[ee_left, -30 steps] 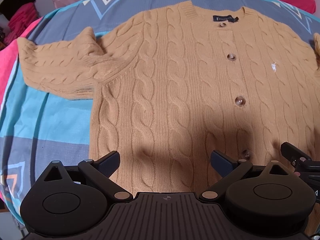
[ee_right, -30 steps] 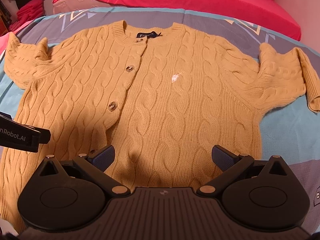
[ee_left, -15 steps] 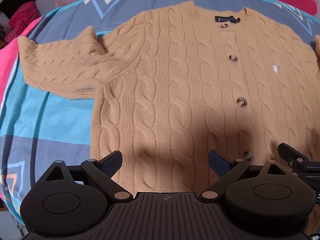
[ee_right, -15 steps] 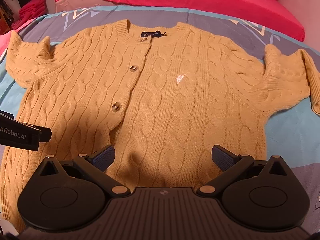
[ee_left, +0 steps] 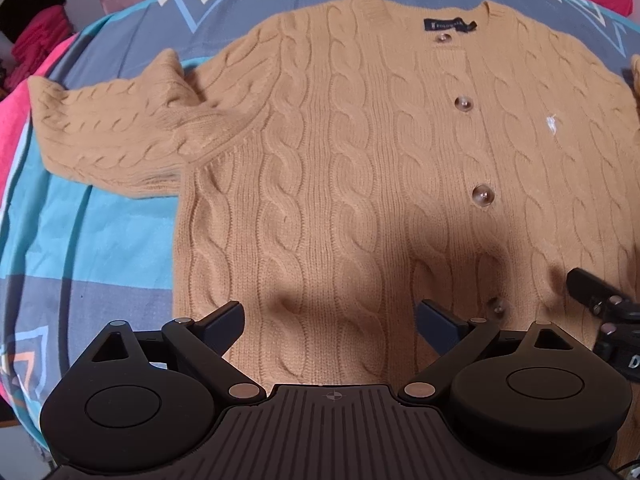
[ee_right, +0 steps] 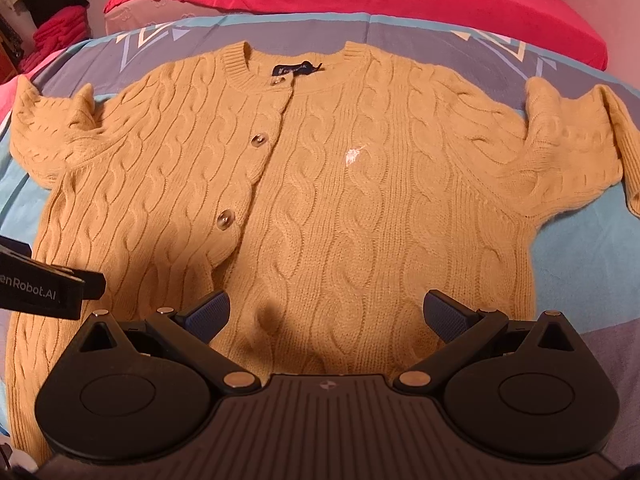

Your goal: Fold small clothes

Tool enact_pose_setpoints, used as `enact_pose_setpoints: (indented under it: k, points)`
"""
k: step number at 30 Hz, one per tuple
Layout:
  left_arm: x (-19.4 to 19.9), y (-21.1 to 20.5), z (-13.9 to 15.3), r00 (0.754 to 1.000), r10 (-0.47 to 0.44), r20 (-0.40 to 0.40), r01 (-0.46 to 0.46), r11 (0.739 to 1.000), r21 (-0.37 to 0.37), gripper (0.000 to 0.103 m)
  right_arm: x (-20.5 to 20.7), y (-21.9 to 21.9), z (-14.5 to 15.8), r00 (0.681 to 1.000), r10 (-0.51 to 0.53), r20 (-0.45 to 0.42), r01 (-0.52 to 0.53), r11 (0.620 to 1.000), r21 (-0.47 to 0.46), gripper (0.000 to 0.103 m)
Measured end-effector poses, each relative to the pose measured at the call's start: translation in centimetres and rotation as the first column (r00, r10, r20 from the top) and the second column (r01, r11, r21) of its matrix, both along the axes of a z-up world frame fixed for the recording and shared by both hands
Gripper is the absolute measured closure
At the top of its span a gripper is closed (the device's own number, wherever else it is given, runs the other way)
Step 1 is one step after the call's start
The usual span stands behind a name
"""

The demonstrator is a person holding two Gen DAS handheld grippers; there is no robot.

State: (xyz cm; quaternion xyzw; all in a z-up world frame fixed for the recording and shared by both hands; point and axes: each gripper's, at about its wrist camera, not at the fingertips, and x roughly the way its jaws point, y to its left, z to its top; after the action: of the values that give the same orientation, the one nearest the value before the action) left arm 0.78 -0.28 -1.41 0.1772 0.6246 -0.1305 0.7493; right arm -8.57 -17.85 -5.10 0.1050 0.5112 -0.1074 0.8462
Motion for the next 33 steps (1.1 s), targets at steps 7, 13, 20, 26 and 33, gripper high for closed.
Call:
enact_pose_setpoints:
  k: [7, 13, 20, 26, 33]
  points:
    - [-0.2, -0.5, -2.3, 0.998, -0.011, -0.069, 0.01, 1.0, -0.016, 0.0, -0.9, -5.8, 1.3, 0.99, -0.113, 0.086, 0.108, 0.992, 0.061, 0.0]
    - [-0.7, -0.4, -4.0, 0.994, 0.001, -0.106, -0.001, 1.0, -0.009, 0.0, -3.0, -15.9, 2.5, 0.918, -0.341, 0.201, 0.362, 0.929, -0.073, 0.009]
    - [-0.7, 0.1, -4.7, 0.993, 0.05, -0.104, -0.051, 0.999, -0.004, 0.0, -3.4, -24.0, -0.1, 0.928, -0.308, 0.208, 0.366, 0.855, -0.366, 0.01]
    - [-0.9, -0.3, -4.9, 0.991, 0.084, -0.102, -0.081, 0.996, 0.027, 0.0, -1.8, -29.7, -1.6, 0.945, -0.269, 0.187, 0.323, 0.864, -0.387, 0.053]
    - [1.0, -1.6, -5.6, 0.987, 0.109, -0.115, -0.105, 0.994, 0.036, 0.0, -7.4, -40.0, 4.2, 0.753, -0.533, 0.385, 0.587, 0.809, -0.027, 0.094]
